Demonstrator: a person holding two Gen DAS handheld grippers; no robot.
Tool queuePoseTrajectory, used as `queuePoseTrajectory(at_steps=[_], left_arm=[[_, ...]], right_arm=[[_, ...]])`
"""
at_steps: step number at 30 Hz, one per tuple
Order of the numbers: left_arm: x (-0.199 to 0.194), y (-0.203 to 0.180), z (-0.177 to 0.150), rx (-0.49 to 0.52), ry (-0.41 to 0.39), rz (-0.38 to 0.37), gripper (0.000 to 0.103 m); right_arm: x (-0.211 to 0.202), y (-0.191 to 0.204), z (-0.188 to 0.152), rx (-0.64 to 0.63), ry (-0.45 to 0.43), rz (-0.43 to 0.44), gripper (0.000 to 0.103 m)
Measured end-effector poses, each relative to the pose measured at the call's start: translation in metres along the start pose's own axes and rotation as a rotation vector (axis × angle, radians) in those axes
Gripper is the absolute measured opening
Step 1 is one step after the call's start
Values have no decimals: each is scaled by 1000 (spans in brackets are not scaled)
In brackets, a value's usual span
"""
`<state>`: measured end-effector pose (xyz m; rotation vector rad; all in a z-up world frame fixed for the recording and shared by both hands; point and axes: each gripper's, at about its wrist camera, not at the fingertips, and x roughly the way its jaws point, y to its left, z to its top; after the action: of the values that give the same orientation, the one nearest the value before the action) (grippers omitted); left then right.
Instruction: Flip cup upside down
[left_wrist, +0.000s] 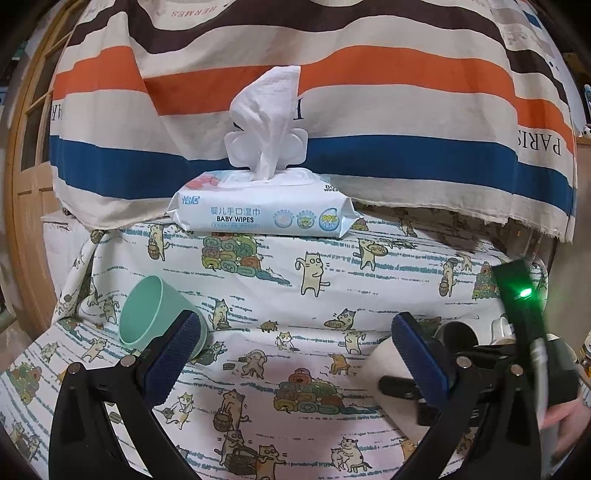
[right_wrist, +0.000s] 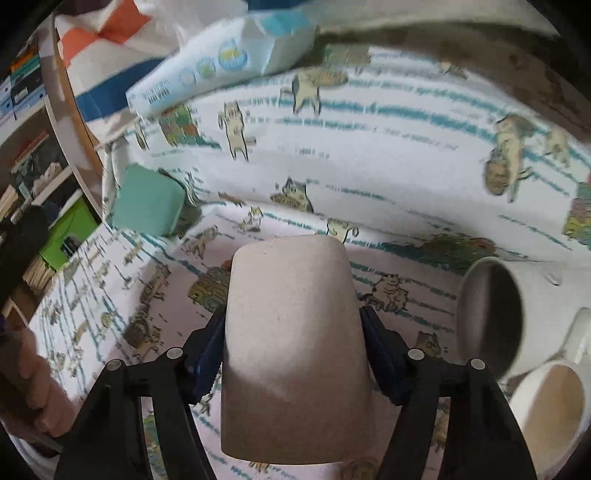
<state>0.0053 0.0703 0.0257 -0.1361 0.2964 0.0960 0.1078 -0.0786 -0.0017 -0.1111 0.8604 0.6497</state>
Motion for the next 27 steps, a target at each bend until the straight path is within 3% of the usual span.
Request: queuePoseTrajectory(at_steps=[4,11,16,20,27], left_arm=[[0,2,1,-10,3,-2,103],[0,4,1,-23,3,5,103],[0,2,0,-3,-1,12,103],[-2,-4,-3,31,-25,48,103],[-9,-12,-2,87,-73,70,103]], right_arm=[[-25,-3,-1,65,-3,-30,70],[-47,-14,-18,174,42,-159,70],[-38,-30,-31,279,64,-135,70],[-28,-36,-39,336,95,-165,69],[-31,-24,-35,296,74,-166,69]])
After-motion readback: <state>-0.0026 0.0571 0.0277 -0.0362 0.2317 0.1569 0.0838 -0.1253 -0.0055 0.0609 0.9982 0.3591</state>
